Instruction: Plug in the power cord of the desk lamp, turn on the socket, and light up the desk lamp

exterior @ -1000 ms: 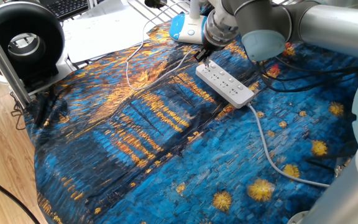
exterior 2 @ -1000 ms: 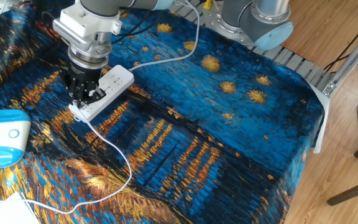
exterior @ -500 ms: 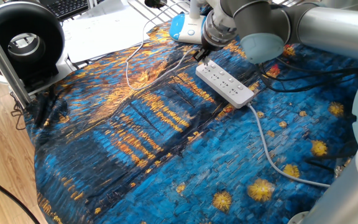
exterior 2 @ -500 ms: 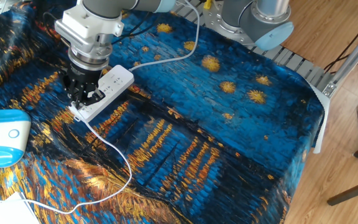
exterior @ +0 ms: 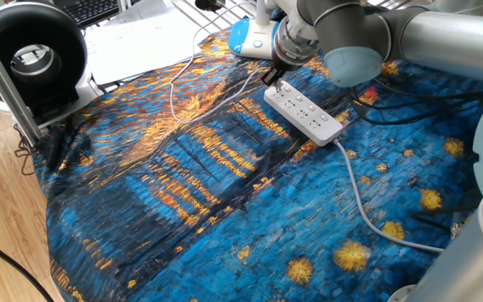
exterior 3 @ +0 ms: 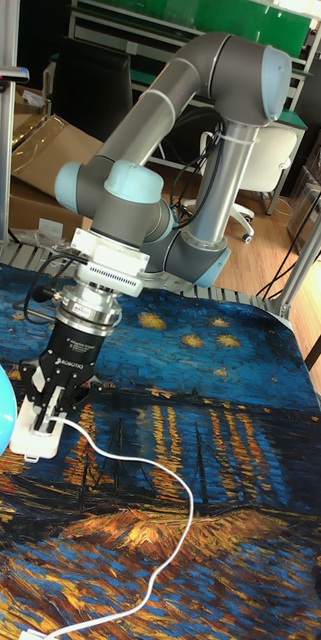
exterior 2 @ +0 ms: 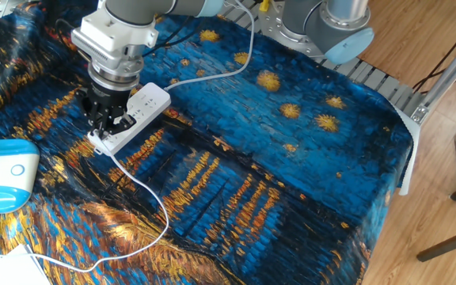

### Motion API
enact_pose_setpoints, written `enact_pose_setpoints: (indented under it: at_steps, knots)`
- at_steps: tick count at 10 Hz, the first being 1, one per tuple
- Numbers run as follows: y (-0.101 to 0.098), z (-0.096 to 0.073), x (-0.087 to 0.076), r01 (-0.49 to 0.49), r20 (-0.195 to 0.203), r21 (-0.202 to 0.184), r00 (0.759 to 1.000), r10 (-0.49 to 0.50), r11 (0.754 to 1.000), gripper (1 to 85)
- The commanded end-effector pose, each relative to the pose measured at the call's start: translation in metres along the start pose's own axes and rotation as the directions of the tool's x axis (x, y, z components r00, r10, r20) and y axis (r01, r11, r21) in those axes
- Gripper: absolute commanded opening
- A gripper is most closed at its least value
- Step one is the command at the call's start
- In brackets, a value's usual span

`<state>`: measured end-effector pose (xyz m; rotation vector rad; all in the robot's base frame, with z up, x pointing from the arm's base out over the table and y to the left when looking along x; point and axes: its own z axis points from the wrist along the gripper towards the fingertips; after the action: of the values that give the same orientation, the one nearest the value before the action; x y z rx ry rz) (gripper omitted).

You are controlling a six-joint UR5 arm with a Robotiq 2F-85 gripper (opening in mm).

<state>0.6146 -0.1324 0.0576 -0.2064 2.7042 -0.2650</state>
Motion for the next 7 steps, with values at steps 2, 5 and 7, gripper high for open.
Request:
enact_pose_setpoints:
  at_steps: [2, 5, 7]
  knots:
    - [-0.0009, 0.0023, -0.0010, -0.007, 0.008, -0.008, 1.000, 0.007, 1.000, 1.3]
    - [0.0009, 0.0030, -0.0012, -0.011, 0.010, -0.013, 1.000, 0.011, 1.000, 1.3]
    - [0.0008, 0.0031, 0.0006, -0.007, 0.007, -0.015, 1.000, 0.007, 1.000, 1.3]
